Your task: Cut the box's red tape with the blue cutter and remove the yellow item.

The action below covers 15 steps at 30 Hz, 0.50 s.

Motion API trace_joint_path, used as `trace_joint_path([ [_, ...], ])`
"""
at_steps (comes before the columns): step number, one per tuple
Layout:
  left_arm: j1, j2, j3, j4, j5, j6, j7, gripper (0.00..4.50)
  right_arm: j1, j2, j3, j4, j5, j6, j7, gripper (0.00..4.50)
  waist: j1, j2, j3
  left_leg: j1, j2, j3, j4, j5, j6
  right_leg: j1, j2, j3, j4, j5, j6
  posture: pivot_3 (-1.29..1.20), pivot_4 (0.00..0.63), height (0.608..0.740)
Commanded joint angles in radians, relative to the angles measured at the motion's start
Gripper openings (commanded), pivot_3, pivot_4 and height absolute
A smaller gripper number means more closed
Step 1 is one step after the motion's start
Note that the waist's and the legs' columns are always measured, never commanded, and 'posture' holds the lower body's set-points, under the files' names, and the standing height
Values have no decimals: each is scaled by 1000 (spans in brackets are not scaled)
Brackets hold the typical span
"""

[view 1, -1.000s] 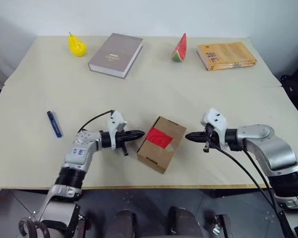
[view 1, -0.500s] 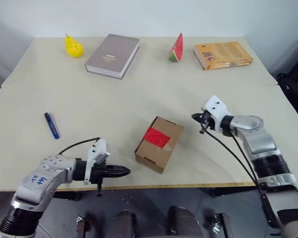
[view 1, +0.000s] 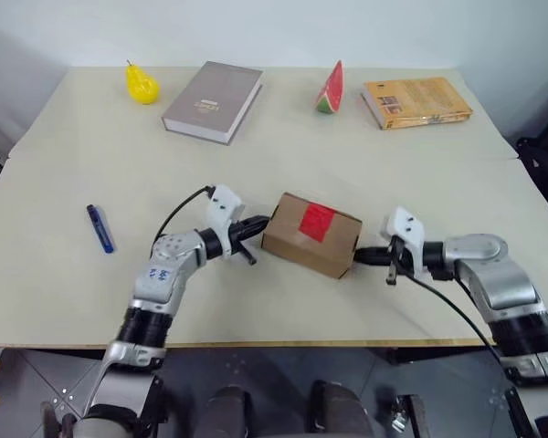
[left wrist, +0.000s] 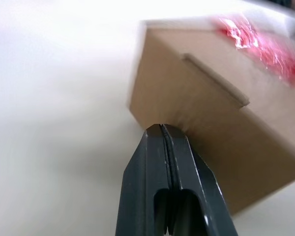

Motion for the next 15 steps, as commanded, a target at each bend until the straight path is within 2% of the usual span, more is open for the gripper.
trace_joint_path([
  [1, -44, -18, -12, 76, 35, -75, -4, 0, 75, -57, -62, -185, 79, 120, -3, 16, 1, 0, 0, 0, 0, 0, 0, 0, 0, 0, 0, 0, 0, 0, 0, 0, 150, 740],
  [4, -26, 15, -23, 69, 47, -78, -45, 0, 140, -81, -105, -249, 82, 143, -52, 16, -2, 0, 0, 0, 0, 0, 0, 0, 0, 0, 0, 0, -1, 0, 0, 0, 150, 740],
  [9, 67, 153, -35, -39, 33, -34, -174, 0, 159, -99, -177, -205, 50, 103, -131, 16, -6, 0, 0, 1, 1, 1, 0, 0, 0, 0, 0, 1, 0, 0, 0, 0, 150, 740],
  [12, 115, 201, -18, -115, -23, 36, -235, 0, 101, -73, -182, -74, -17, 7, -221, 16, 0, 0, 0, 1, 1, 1, 0, 0, 0, 0, 0, 1, -1, 0, 0, 0, 150, 740],
  [15, 181, 220, -54, -240, -79, 112, -307, 0, -37, 0, -141, 183, -135, -202, -361, 16, -3, 0, 0, 1, 0, 2, 1, 0, 0, 0, 0, 2, -2, 0, 0, 0, 150, 740],
])
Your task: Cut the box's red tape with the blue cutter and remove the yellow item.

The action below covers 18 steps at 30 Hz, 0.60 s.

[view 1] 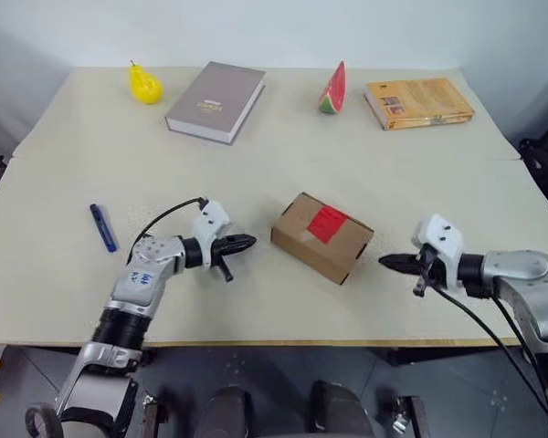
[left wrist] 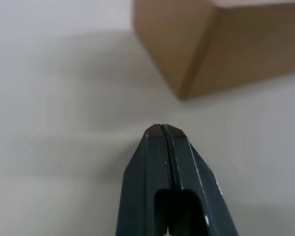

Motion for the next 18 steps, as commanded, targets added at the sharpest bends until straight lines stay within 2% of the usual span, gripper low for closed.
trace_joint_path([
  [1, 35, -14, -43, -137, -56, 56, -54, 0, -107, 65, 11, 214, -87, -198, -108, 16, 1, 0, 0, 0, 0, 0, 0, 0, 0, 0, 0, 0, 0, 0, 0, 0, 150, 740],
  [4, 16, -103, -54, -126, -40, 67, 28, 0, -194, 135, 44, 363, -104, -314, -87, 16, 0, 0, 0, 0, 0, -1, 0, 0, 0, 0, 0, -1, 0, 0, 0, 0, 150, 740],
  [8, -12, -213, -58, -69, 3, 51, 144, 0, -236, 175, 78, 444, -94, -373, 4, 16, 0, 0, 0, 0, 0, -1, 0, 0, 0, 0, 0, -1, 1, 0, 0, 0, 150, 740],
  [13, -5, -231, -69, -86, 14, 50, 162, 0, -204, 182, 85, 350, -72, -312, 55, 16, -7, 0, 0, 0, 1, -1, -1, 0, 0, 0, 0, -2, 2, 0, 0, 0, 150, 740],
  [18, 9, -225, -81, -92, 18, 45, 156, 0, -175, 172, 81, 314, -100, -304, 27, 16, -11, 0, 0, 0, 1, -1, 0, 0, 0, 0, 0, -1, 2, 0, 0, 0, 150, 740],
])
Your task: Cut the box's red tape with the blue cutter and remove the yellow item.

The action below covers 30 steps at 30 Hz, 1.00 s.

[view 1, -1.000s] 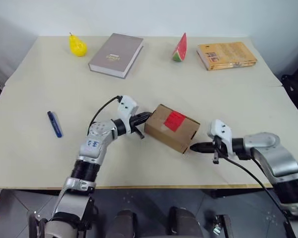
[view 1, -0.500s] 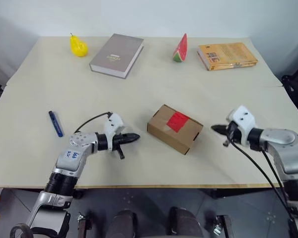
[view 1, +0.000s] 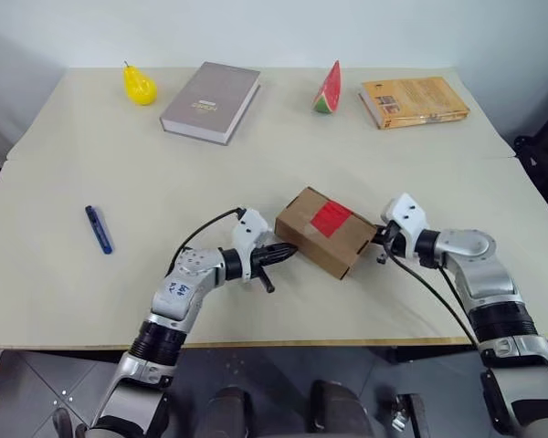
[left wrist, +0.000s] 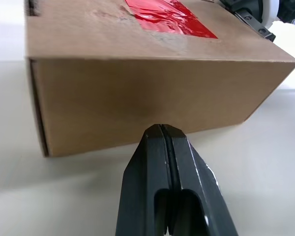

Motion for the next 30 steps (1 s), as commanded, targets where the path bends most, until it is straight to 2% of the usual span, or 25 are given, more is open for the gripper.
trace_joint_path([
  [1, 8, 0, -9, -22, 7, -19, 0, 0, 15, -18, -17, -47, 4, 12, -7, 16, 0, 0, 0, 0, 0, 0, 0, 0, 0, 0, 0, 0, 0, 0, 0, 0, 150, 740],
  [15, -15, -32, 10, 72, 41, -83, 71, 0, 103, -46, -48, -174, 42, 99, 4, 16, 7, 0, 0, 0, 0, 0, 0, 0, 0, 0, 0, 0, 0, 0, 0, 0, 150, 740],
  [18, 21, -5, 19, 31, 45, -79, 76, 0, 131, -68, -84, -205, 77, 111, 20, 16, 10, 0, 0, 0, 0, 0, 0, 0, 0, 0, 0, 0, 0, 0, 0, 0, 150, 740],
  [20, 111, 85, 49, -85, 37, -85, 35, 0, 170, -103, -166, -274, 180, 157, 70, 381, 9, 0, 0, 0, 0, 0, 0, 0, 0, 0, 0, 0, -1, 0, 0, 0, 150, 740],
  [22, 229, 145, 156, -215, -26, -53, 41, 0, 217, -154, -243, -324, 256, 165, 132, 892, -1, 1, 0, 1, 0, 0, -2, 0, 0, -1, 0, 0, 0, 0, 0, 0, 150, 740],
  [23, 279, 163, 202, -260, -53, -48, 47, 370, 231, -171, -267, -329, 268, 149, 144, 1266, -8, 1, 0, 2, 1, 0, -4, 0, 0, -1, 0, 1, 0, 0, 0, 0, 150, 740],
  [25, 398, 190, 316, -336, -92, -99, 54, 836, 252, -204, -317, -339, 310, 143, 175, 1960, -14, 1, 0, 3, 1, 0, -6, 0, 0, 0, 0, 1, -1, 0, 0, 0, 150, 740],
  [27, 500, 170, 498, -387, -132, -164, 121, 1511, 286, -231, -362, -375, 362, 164, 211, 2732, -10, 1, 0, 4, 1, 1, -5, 0, 0, 1, 0, 1, -2, 0, 0, 0, 150, 740],
  [30, 651, 154, 742, -405, -173, -235, 175, 2464, 327, -137, -460, -509, 547, 152, 218, 3791, -9, 0, 1, 4, 2, 0, -3, 0, 0, 3, 0, 1, -4, 0, -1, 0, 150, 740],
])
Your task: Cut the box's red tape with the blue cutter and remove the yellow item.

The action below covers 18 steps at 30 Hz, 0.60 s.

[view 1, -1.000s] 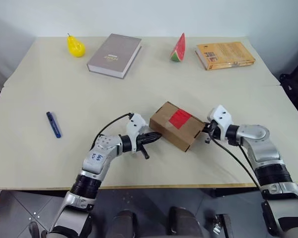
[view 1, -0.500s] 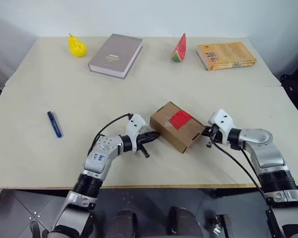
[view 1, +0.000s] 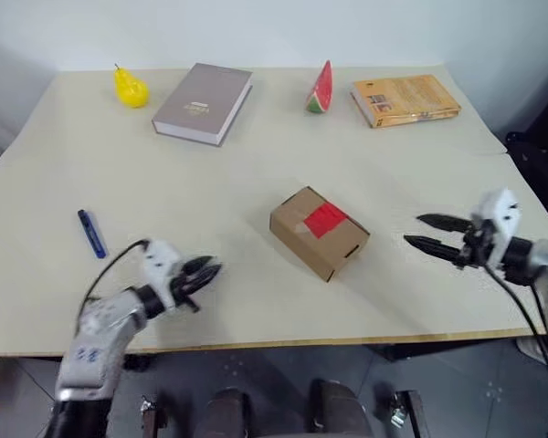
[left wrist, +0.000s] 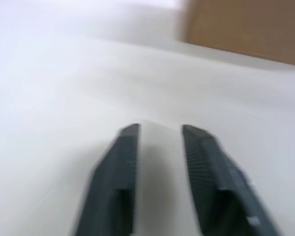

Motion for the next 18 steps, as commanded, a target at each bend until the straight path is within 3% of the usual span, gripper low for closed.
trace_joint_path([
  [1, 133, -7, 265, -48, -46, -111, 60, 2732, 60, 74, -92, -195, 212, 26, 11, 4086, 0, 0, 0, 0, 0, -1, 0, 0, 0, 0, 0, 0, 0, 0, 0, 0, 150, 740],
  [2, 163, -18, 313, -44, -61, -116, 83, 3081, 105, 78, -79, -253, 235, 51, 21, 4474, 1, 0, 0, 1, 0, -2, 0, 0, 0, 0, 0, 1, 0, 0, 0, 0, 150, 740],
  [7, 278, -90, 502, 64, -131, -130, 175, 4471, 242, 218, 28, -405, 255, -48, 40, 4500, 21, -2, -2, 1, 0, -3, 0, -3, 2, 2, -1, 0, -2, 0, 0, 0, 150, 740],
  [13, 377, -138, 498, 35, -133, -170, 179, 4471, 197, 227, 108, -402, 257, -98, 145, 4500, 23, -3, -2, 3, -1, -3, 5, -6, 6, 5, -1, 3, -8, 0, 0, 0, 150, 740],
  [16, 367, -134, 442, -12, -123, -136, 203, 4471, 206, 218, 104, -395, 264, -121, 179, 4500, 28, -4, -3, 2, 0, -6, 4, -7, 5, 5, -1, 2, -7, 0, 0, 0, 150, 740],
  [18, 283, -128, 415, -51, -156, -87, 272, 4471, 189, 212, 108, -393, 279, -111, 191, 4500, 29, -3, -3, 2, -1, -6, 4, -8, 6, 6, -1, 2, -8, 0, 0, 0, 150, 740],
])
